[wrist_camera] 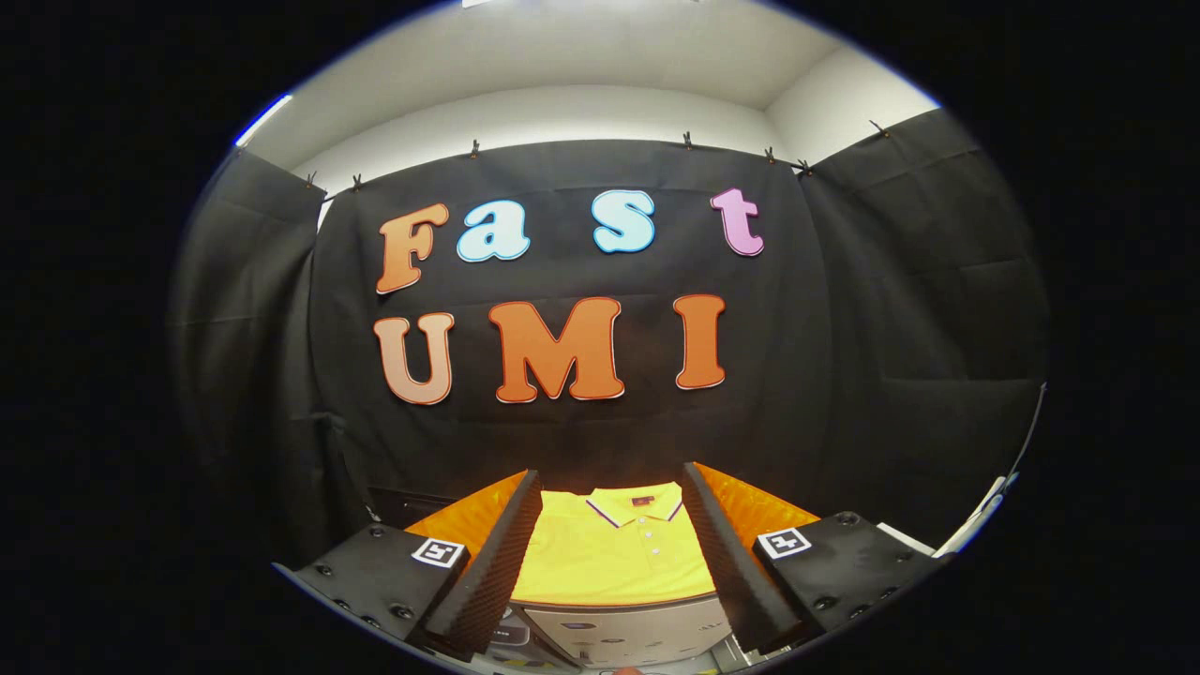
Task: Put the clothes into the washing machine and then close the washing machine lid.
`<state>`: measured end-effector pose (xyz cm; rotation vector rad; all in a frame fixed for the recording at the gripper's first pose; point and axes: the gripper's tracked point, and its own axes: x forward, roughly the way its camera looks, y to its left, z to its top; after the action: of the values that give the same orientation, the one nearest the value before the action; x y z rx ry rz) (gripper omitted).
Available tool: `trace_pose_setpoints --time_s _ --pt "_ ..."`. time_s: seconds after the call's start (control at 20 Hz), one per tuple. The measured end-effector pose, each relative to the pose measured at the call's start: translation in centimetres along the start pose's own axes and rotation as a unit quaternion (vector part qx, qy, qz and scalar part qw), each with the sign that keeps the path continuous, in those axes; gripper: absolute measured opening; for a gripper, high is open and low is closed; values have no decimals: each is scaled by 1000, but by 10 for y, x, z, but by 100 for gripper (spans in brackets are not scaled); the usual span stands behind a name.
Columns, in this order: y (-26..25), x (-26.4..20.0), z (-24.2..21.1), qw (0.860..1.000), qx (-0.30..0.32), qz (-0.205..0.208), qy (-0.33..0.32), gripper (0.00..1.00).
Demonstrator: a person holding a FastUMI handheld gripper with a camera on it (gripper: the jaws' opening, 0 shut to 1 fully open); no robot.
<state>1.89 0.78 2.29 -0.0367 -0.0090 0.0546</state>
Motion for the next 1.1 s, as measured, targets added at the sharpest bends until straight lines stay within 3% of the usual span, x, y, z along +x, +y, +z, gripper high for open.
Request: trace_pose_setpoints --time_s 0.45,1.1 --pt "-13 33 -1 1000 -15 -5 16 98" --pt "-48 148 -79 993 5 -1 121 99"
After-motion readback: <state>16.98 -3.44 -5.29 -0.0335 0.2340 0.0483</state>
